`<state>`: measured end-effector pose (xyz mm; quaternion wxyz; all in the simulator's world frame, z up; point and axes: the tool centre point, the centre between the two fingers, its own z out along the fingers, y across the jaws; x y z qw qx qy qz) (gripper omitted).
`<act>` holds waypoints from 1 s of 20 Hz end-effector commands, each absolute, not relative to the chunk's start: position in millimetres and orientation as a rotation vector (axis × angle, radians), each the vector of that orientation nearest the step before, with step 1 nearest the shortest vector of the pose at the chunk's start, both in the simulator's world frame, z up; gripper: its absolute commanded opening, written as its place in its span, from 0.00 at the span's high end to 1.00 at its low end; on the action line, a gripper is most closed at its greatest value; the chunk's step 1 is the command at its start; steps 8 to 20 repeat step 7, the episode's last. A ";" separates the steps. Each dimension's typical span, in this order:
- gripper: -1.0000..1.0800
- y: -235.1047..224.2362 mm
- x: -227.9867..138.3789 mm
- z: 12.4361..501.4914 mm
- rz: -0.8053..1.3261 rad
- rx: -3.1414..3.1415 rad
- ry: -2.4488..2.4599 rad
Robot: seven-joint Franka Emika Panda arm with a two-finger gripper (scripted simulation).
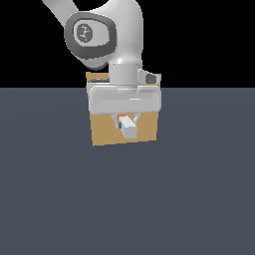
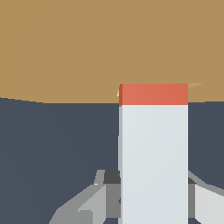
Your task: Insert the peg into the horizontal hole in a box.
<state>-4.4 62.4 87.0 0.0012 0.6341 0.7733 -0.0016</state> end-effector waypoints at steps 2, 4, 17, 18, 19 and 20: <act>1.00 76.9 -5.0 88.1 0.002 1.977 2.440; 1.00 74.9 -4.1 88.1 0.002 1.977 2.440; 1.00 71.7 -3.1 88.1 0.002 1.977 2.440; 1.00 71.7 -3.1 88.1 0.002 1.977 2.440; 1.00 71.7 -3.1 88.1 0.002 1.977 2.440; 1.00 71.7 -3.1 88.1 0.002 1.977 2.440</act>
